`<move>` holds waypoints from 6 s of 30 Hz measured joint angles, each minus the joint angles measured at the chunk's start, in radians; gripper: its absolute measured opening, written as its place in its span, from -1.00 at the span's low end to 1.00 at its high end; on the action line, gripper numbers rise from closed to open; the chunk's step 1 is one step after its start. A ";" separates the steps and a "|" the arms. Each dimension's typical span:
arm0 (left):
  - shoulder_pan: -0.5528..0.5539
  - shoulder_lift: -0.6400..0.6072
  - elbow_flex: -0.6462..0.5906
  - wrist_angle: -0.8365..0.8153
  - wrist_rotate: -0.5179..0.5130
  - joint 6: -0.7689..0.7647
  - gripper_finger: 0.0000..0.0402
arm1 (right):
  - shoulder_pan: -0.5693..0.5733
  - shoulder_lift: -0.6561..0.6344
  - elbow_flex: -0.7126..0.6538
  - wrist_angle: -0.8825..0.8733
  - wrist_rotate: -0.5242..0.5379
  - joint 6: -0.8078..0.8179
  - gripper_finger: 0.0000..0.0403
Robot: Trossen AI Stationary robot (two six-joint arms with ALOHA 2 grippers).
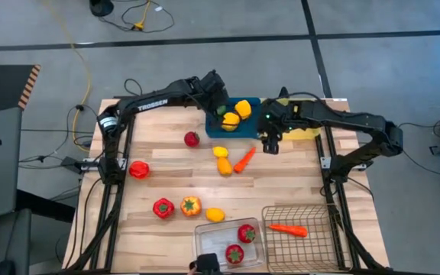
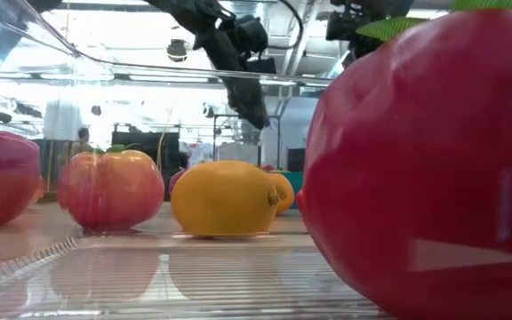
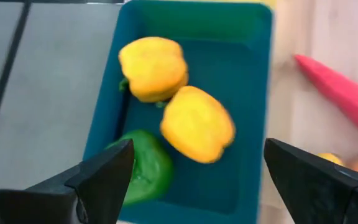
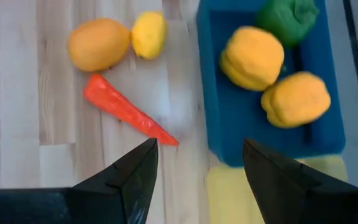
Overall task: Sort produce into baskets
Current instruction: Put the carrot into the wire basket, then put the tomato into the transparent bin
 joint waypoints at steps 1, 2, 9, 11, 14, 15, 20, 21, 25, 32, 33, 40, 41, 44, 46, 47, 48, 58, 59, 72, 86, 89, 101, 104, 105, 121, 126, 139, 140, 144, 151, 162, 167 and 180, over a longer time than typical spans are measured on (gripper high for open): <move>0.002 -0.014 0.000 -0.014 0.010 0.000 0.72 | 0.006 0.000 0.000 0.008 0.000 -0.016 0.29; 0.004 -0.026 0.000 -0.021 0.015 -0.002 0.72 | 0.011 0.000 0.000 0.017 0.000 -0.029 0.29; 0.008 -0.085 0.000 -0.094 0.059 -0.024 0.72 | 0.027 0.046 0.000 0.058 -0.068 -0.069 0.29; 0.007 -0.092 0.000 -0.113 0.092 -0.026 0.72 | 0.028 0.080 0.000 0.065 -0.093 -0.071 0.29; 0.007 -0.097 0.000 -0.143 0.117 -0.026 0.72 | 0.035 0.145 0.000 0.065 -0.130 -0.085 0.29; 0.007 -0.097 -0.001 -0.156 0.117 -0.026 0.72 | 0.041 0.168 0.000 0.065 -0.140 -0.099 0.29; 0.006 -0.107 -0.002 -0.202 0.111 -0.026 0.72 | 0.068 0.262 0.000 0.085 -0.154 -0.148 0.29; 0.006 -0.109 -0.002 -0.206 0.111 -0.023 0.72 | 0.073 0.283 0.000 0.091 -0.154 -0.150 0.29; 0.001 -0.125 -0.002 -0.241 0.105 -0.012 0.72 | 0.081 0.363 0.000 0.124 -0.155 -0.153 0.29; -0.001 -0.237 -0.060 -0.234 0.106 -0.012 0.72 | 0.093 0.447 -0.001 0.147 -0.155 -0.176 0.29; -0.001 -0.268 -0.097 -0.215 0.105 -0.019 0.72 | 0.094 0.453 -0.001 0.148 -0.155 -0.177 0.29; -0.005 -0.559 -0.489 0.059 0.103 -0.117 0.72 | 0.097 0.488 -0.001 0.174 -0.156 -0.202 0.29; -0.007 -0.598 -0.545 0.107 0.103 -0.138 0.72 | 0.098 0.491 0.000 0.182 -0.157 -0.202 0.29; -0.009 -0.701 -0.691 0.197 0.106 -0.197 0.72 | 0.099 0.503 -0.001 0.186 -0.160 -0.202 0.29; -0.011 -0.756 -0.762 0.240 0.104 -0.230 0.72 | 0.099 0.516 0.000 0.202 -0.163 -0.202 0.29; -0.013 -0.782 -0.795 0.246 0.104 -0.246 0.72 | 0.098 0.528 0.000 0.204 -0.163 -0.202 0.29; -0.015 -0.802 -0.821 0.248 0.104 -0.266 0.72 | 0.098 0.542 0.000 0.201 -0.163 -0.202 0.28; -0.064 -0.873 -0.921 0.267 0.102 -0.395 0.72 | 0.098 0.577 0.002 0.200 -0.161 -0.202 -0.16; -0.069 -0.872 -0.925 0.265 0.102 -0.409 0.72 | 0.098 0.573 0.002 0.200 -0.161 -0.202 -0.21; -0.137 -0.859 -0.938 0.288 0.041 -0.465 0.72 | 0.112 0.401 -0.001 0.139 -0.155 -0.143 -0.23; -0.192 -0.859 -0.937 0.319 0.004 -0.474 0.72 | 0.298 0.118 0.000 0.015 -0.162 0.119 -0.25; -0.207 -0.859 -0.937 0.330 0.004 -0.475 0.72 | 0.360 0.077 0.000 -0.007 -0.162 0.195 -0.27; -0.259 -0.859 -0.937 0.333 -0.004 -0.501 0.72 | 0.647 0.015 0.000 -0.047 -0.156 0.487 -0.25; -0.273 -0.859 -0.937 0.333 -0.004 -0.503 0.72 | 0.711 0.028 0.000 -0.057 -0.157 0.568 -0.25; -0.278 -0.859 -0.937 0.333 -0.004 -0.506 0.72 | 0.732 0.032 0.000 -0.063 -0.157 0.595 -0.25; -0.352 -0.859 -0.937 0.373 -0.027 -0.525 0.72 | 0.900 0.069 0.000 -0.103 -0.184 0.909 -0.21; -0.371 -0.859 -0.937 0.373 -0.064 -0.525 0.72 | 0.901 0.075 0.000 -0.106 -0.184 0.933 -0.20; -0.378 -0.859 -0.937 0.373 -0.073 -0.525 0.72 | 0.894 0.097 0.000 -0.175 -0.203 0.952 0.17; -0.378 -0.859 -0.937 0.373 -0.074 -0.525 0.72 | 0.895 0.098 0.000 -0.176 -0.204 0.952 0.18; -0.378 -0.859 -0.937 0.373 -0.076 -0.525 0.72 | 0.894 0.098 0.000 -0.178 -0.203 0.952 0.19; -0.378 -0.859 -0.937 0.373 -0.222 -0.543 0.72 | 0.894 0.098 0.000 -0.178 -0.204 0.952 0.19; -0.377 -0.859 -0.937 0.373 -0.410 -0.531 0.72 | 0.894 0.098 0.000 -0.178 -0.204 0.952 0.19; -0.377 -0.859 -0.937 0.372 -0.389 -0.523 0.72 | 0.894 0.098 0.000 -0.178 -0.204 0.951 0.19; -0.377 -0.859 -0.937 0.345 -0.392 -0.446 0.97 | 0.886 0.098 0.000 -0.178 -0.205 0.951 0.19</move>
